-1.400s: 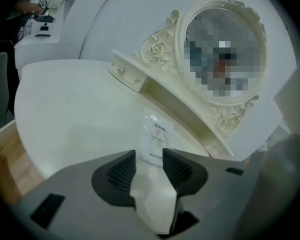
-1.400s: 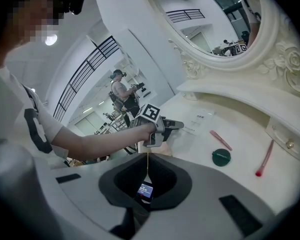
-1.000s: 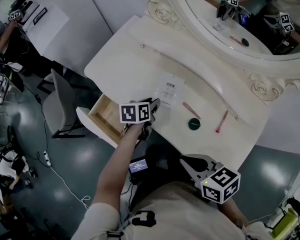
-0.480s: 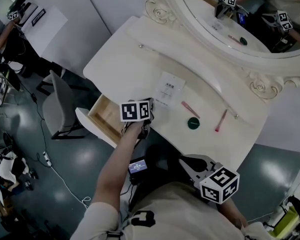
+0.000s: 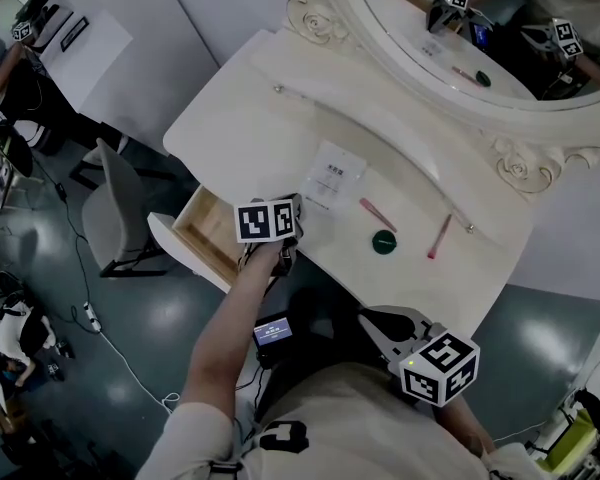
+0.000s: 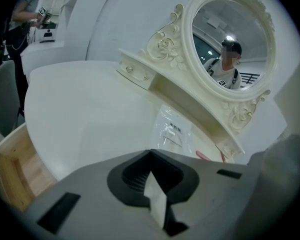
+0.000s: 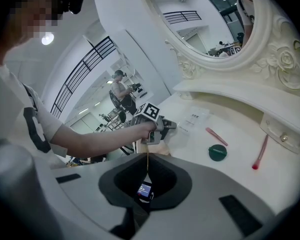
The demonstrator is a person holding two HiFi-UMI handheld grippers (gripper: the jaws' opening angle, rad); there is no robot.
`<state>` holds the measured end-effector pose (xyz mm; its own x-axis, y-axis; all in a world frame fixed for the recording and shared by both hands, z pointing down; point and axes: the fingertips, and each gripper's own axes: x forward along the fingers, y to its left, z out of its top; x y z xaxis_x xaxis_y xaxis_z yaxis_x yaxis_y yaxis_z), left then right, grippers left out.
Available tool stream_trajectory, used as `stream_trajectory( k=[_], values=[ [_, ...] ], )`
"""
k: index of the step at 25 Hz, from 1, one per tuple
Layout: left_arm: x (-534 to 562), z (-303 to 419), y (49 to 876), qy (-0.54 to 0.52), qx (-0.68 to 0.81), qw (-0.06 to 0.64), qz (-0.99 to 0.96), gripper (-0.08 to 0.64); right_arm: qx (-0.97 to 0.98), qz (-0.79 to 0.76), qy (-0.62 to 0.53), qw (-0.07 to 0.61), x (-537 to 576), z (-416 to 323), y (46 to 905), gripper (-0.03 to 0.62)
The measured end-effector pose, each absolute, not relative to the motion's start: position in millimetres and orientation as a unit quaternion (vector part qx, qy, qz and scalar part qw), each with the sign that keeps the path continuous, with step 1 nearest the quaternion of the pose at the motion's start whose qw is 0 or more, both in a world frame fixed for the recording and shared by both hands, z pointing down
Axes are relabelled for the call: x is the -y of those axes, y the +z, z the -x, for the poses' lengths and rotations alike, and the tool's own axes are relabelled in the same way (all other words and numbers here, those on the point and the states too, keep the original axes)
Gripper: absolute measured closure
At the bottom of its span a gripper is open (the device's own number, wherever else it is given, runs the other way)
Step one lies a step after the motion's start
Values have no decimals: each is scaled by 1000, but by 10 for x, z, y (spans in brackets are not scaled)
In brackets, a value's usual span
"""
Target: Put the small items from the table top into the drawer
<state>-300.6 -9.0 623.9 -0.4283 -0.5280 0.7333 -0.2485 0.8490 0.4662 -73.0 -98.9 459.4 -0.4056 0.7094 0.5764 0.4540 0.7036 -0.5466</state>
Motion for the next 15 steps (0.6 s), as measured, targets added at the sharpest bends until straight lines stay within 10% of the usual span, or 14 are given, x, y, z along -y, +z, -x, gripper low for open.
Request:
stream_trajectory(
  k=[15],
  values=[
    [37,2890,6119,-194,831,472,-221,503,826,356,141,413,938,681,4532,565]
  ],
)
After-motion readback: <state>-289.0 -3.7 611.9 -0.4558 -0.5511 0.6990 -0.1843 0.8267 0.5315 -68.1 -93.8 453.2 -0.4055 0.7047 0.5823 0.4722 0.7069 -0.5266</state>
